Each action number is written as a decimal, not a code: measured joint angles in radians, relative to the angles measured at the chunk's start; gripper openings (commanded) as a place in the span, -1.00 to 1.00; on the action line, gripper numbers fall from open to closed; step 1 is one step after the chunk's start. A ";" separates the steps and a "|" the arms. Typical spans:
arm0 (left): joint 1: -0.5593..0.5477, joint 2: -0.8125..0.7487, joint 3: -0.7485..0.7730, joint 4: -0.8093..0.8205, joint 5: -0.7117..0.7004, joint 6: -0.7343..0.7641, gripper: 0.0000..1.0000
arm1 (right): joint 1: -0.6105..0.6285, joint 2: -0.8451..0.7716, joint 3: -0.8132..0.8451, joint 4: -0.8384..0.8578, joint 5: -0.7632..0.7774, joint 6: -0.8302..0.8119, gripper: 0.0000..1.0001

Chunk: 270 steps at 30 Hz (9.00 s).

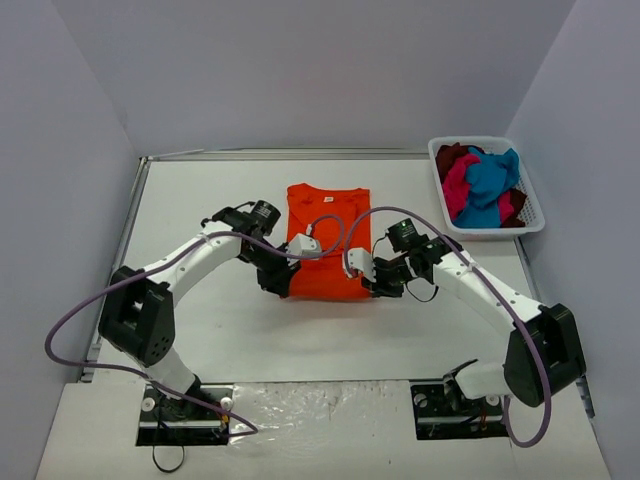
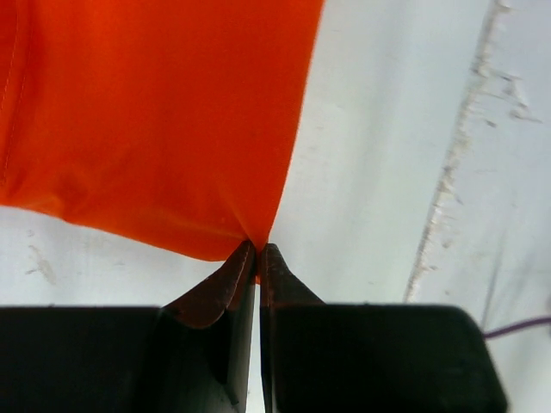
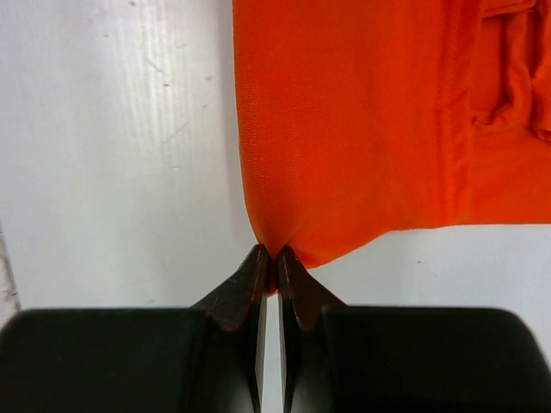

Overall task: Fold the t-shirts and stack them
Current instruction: Fold the long partially folded tshirt into a neat square, then put the neatly folded tshirt into the corner of the board with the left arm

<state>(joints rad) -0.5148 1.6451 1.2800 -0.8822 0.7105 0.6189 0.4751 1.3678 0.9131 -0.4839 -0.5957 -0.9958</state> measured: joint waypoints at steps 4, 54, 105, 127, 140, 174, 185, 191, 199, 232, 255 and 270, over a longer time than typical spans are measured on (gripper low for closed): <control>-0.001 -0.052 0.003 -0.140 0.072 0.082 -0.95 | 0.005 -0.050 0.030 -0.092 -0.031 0.000 -1.00; 0.113 0.074 0.378 -0.273 -0.010 0.140 -0.95 | -0.121 0.273 0.533 -0.245 -0.117 -0.135 -1.00; 0.270 0.798 1.084 -0.269 -0.082 0.182 0.13 | -0.233 1.125 1.381 -0.346 -0.151 -0.205 -0.19; 0.338 -0.048 0.120 0.363 -0.361 -0.316 0.91 | -0.003 0.566 0.799 -0.039 0.272 0.195 -0.01; 0.559 -0.153 -0.089 0.477 -0.330 -0.446 0.93 | 0.467 0.661 0.552 0.081 0.556 0.446 0.01; 0.679 -0.087 -0.151 0.493 0.108 -0.714 0.89 | 0.528 0.830 0.756 0.075 0.771 0.469 -1.00; 0.637 0.146 -0.249 0.718 0.334 -1.041 0.89 | 0.526 0.819 0.808 0.020 0.798 0.468 -1.00; 0.552 0.228 -0.293 0.977 0.374 -1.266 0.89 | 0.525 0.819 0.853 -0.010 0.800 0.468 -1.00; 0.469 0.335 -0.301 1.251 0.406 -1.514 0.89 | 0.525 0.819 0.869 -0.029 0.801 0.468 -1.00; 0.354 0.534 -0.197 1.468 0.449 -1.734 -0.95 | 0.513 0.822 0.905 -0.070 0.797 0.472 -0.04; 0.480 0.538 0.134 0.717 0.336 -1.220 -0.95 | -0.058 0.286 0.379 -0.284 0.269 0.291 1.00; 0.752 0.785 0.940 0.021 -0.225 -0.703 -0.95 | -0.051 0.396 0.385 -0.252 0.203 0.320 1.00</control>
<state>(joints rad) 0.2375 2.4298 2.2204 -0.8608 0.4858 -0.0845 0.4240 1.7641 1.2976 -0.7357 -0.3923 -0.6758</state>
